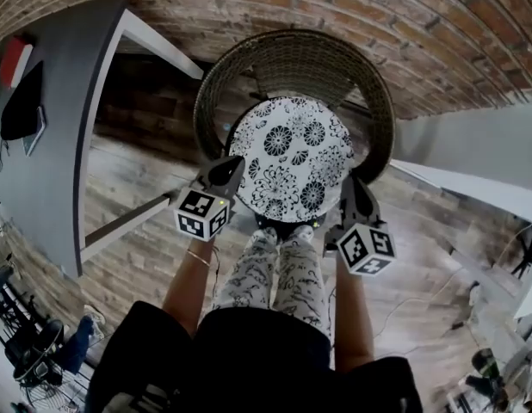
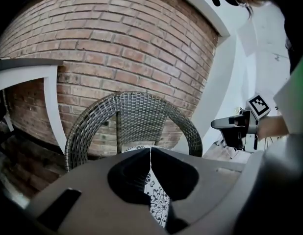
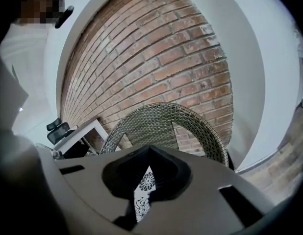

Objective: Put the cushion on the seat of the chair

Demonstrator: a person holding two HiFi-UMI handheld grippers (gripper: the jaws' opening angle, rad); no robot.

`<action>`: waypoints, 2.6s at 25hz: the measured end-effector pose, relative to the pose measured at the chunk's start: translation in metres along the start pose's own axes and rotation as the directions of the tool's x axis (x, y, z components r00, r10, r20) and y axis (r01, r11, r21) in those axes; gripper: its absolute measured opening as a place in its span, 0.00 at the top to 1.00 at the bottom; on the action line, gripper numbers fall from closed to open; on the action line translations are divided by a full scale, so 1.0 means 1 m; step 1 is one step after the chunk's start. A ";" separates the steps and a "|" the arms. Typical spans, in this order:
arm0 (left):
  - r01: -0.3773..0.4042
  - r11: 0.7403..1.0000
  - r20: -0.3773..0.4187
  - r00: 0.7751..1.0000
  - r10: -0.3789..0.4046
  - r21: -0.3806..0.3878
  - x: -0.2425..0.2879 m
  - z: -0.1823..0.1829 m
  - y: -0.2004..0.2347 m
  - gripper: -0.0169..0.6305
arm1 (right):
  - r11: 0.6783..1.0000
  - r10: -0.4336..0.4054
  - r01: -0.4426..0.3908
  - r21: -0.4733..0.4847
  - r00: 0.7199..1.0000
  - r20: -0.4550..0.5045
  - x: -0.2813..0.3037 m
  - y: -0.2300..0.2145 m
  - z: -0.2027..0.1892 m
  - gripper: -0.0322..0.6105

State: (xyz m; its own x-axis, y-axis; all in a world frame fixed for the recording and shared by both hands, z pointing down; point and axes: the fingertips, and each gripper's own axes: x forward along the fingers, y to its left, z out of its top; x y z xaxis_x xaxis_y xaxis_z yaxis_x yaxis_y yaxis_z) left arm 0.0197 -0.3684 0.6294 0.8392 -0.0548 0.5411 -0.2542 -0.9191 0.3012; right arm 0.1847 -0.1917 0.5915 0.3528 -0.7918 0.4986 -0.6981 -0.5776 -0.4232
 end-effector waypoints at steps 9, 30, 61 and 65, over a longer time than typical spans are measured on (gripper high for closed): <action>0.031 0.999 0.069 0.997 -0.032 0.017 -0.039 0.049 -0.021 0.97 | 1.000 0.017 -0.016 -0.005 0.999 0.044 -0.024 0.032 0.028 0.95; 0.093 0.987 0.174 0.978 -0.115 0.127 -0.103 0.138 -0.065 0.97 | 0.998 0.024 -0.016 -0.063 0.991 0.131 -0.083 0.071 0.090 0.95; 0.081 0.972 0.353 0.922 -0.157 0.220 -0.184 0.233 -0.093 0.97 | 0.977 0.129 -0.071 -0.201 0.948 0.290 -0.133 0.144 0.175 0.95; 0.082 0.973 0.362 0.919 -0.157 0.214 -0.188 0.233 -0.094 0.97 | 0.976 0.132 -0.071 -0.204 0.944 0.304 -0.138 0.148 0.178 0.95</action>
State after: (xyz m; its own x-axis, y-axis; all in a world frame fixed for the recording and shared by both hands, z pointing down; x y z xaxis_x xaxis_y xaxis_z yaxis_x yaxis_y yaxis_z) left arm -0.0019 -0.3631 0.3165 0.9851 -0.0474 0.1652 -0.0757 -0.9826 0.1696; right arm 0.1442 -0.2033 0.3254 0.4297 -0.8838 0.1849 -0.8339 -0.4670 -0.2941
